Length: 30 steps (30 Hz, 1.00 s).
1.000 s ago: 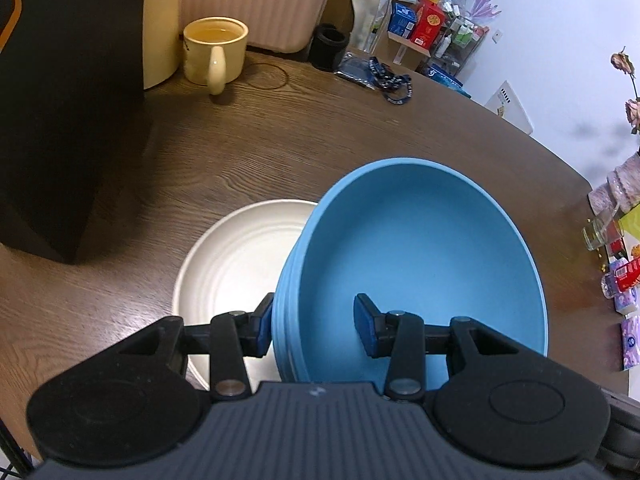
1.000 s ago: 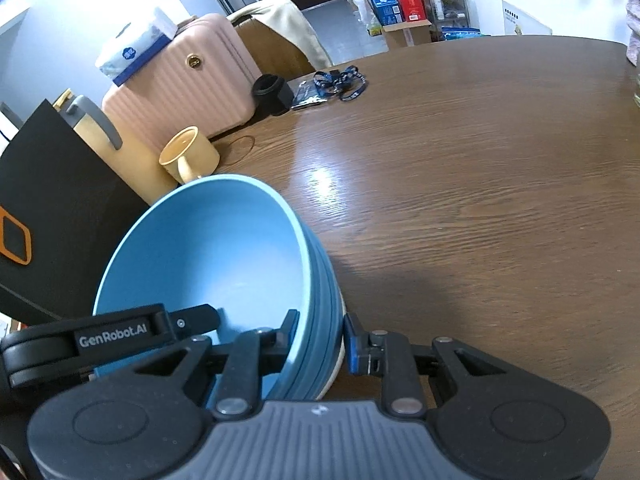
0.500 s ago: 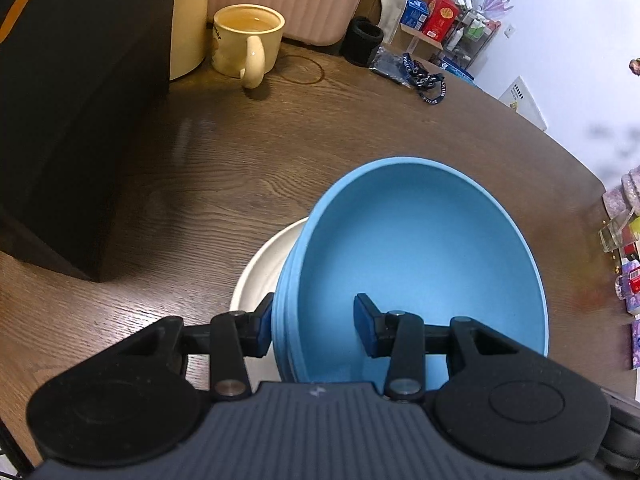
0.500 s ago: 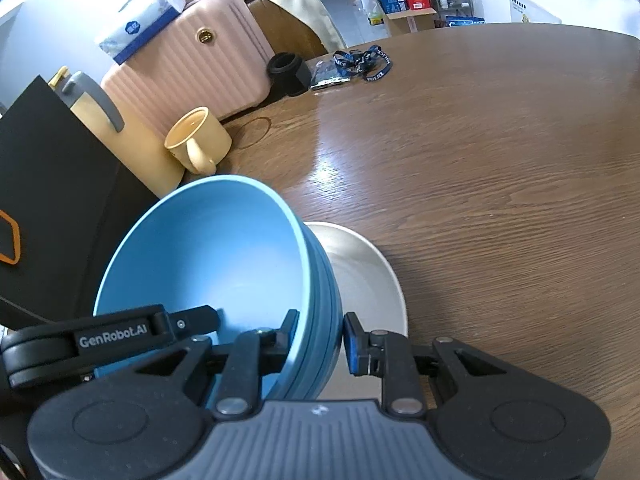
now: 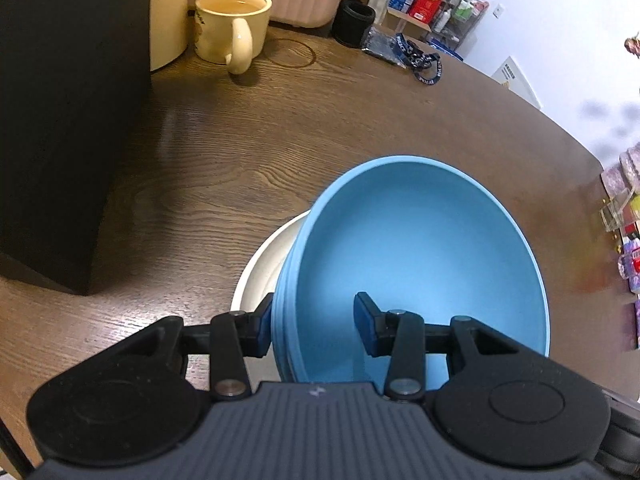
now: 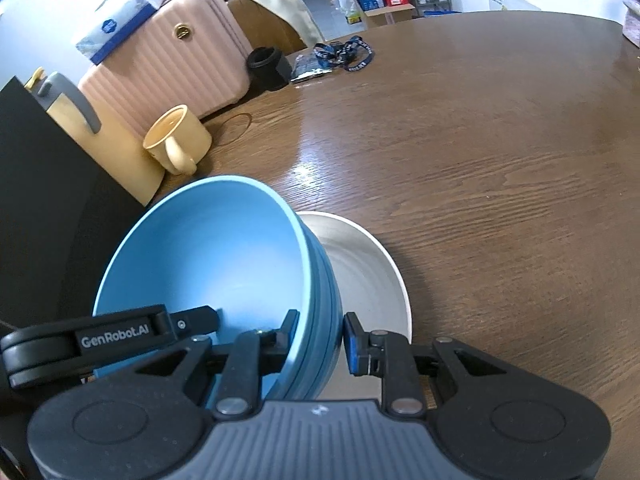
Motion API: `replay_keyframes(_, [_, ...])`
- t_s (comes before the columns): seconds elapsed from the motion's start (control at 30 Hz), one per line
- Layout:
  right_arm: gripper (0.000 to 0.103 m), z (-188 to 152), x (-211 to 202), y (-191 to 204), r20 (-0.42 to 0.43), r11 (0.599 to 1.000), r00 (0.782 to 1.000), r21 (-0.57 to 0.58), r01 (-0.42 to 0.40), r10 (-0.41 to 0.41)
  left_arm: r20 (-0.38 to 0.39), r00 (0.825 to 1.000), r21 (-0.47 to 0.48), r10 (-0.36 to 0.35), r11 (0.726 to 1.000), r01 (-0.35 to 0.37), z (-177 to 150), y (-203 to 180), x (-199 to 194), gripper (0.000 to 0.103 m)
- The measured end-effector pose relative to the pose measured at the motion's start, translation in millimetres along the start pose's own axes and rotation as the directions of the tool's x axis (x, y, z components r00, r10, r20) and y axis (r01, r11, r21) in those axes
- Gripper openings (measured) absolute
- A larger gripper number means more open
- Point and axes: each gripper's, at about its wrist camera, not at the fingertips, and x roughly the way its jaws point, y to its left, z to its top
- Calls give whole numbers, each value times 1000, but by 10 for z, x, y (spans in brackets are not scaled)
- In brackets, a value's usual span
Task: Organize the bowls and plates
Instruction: 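Lift the bowl stack with both grippers and carry it over the cream plates, then lower the bowl stack onto the cream plates and open both grippers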
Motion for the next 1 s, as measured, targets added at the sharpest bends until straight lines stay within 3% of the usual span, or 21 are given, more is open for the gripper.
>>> replay_keyframes(0.4, [22, -49, 73, -122, 23, 999, 999, 34, 29, -30, -9, 1000, 70, -6, 998, 7, 17, -118, 171, 41])
replay_keyframes(1.0, [26, -88, 62, -39, 69, 999, 997, -11, 35, -34, 4, 1000, 94, -11, 996, 10, 10, -80, 163, 43])
